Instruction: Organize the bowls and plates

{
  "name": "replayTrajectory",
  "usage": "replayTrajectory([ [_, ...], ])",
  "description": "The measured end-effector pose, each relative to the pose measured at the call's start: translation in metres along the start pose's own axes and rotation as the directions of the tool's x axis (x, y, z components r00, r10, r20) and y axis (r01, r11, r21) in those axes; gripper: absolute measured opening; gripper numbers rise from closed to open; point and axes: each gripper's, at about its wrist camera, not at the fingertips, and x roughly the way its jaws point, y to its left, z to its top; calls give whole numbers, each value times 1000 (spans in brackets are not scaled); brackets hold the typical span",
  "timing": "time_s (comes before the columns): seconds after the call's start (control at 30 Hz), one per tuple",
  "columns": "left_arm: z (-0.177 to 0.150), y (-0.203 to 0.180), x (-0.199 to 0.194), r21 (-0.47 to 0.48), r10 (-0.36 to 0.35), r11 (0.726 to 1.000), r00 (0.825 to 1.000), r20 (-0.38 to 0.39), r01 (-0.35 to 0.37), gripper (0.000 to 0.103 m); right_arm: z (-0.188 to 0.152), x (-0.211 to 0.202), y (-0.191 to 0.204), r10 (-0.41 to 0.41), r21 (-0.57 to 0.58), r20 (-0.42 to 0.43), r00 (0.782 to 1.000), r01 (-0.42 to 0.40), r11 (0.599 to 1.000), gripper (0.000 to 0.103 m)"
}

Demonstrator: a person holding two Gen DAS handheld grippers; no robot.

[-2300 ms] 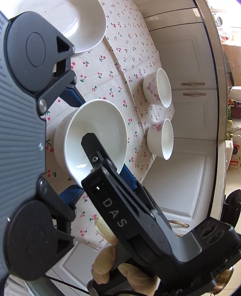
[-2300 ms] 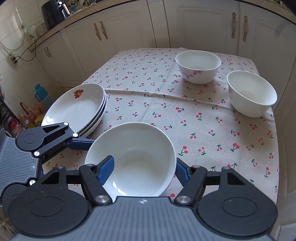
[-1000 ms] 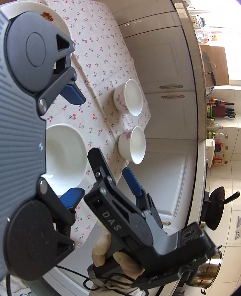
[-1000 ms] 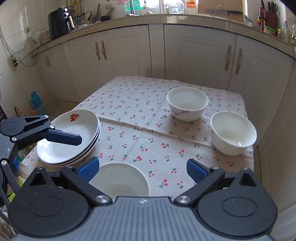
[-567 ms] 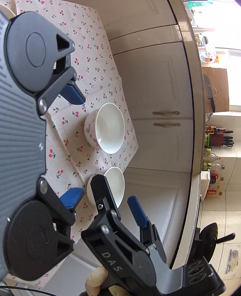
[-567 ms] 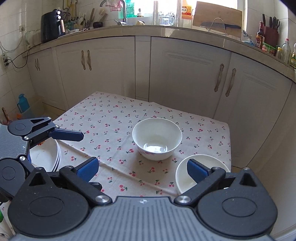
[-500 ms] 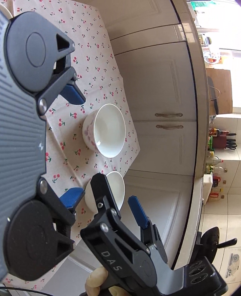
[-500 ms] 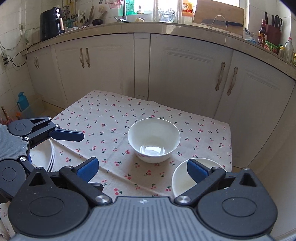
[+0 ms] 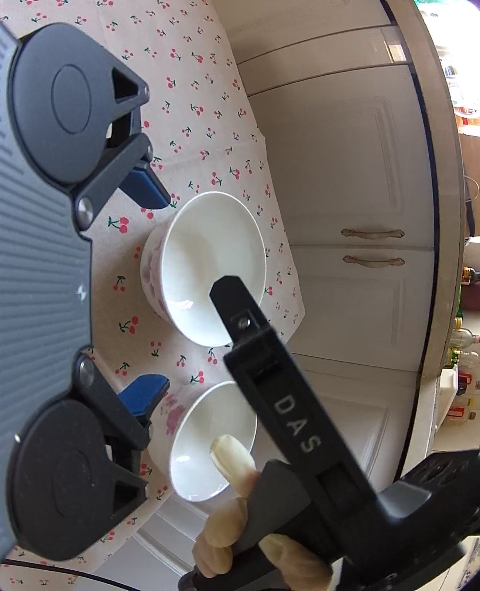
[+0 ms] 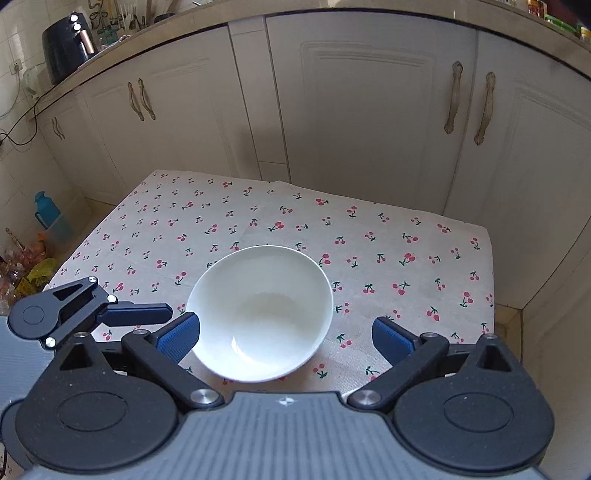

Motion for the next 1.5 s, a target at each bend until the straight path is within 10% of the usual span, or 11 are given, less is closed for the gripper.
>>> replayTrajectory([
  [0.5, 5, 7, 20, -23, 18, 1000, 1000, 9, -17, 90, 20, 36, -20, 116, 55, -69, 991, -113, 992, 82],
  [1.5, 3, 5, 15, -26, 28, 999, 999, 17, -28, 88, 21, 43, -13, 124, 43, -86, 989, -120, 992, 78],
])
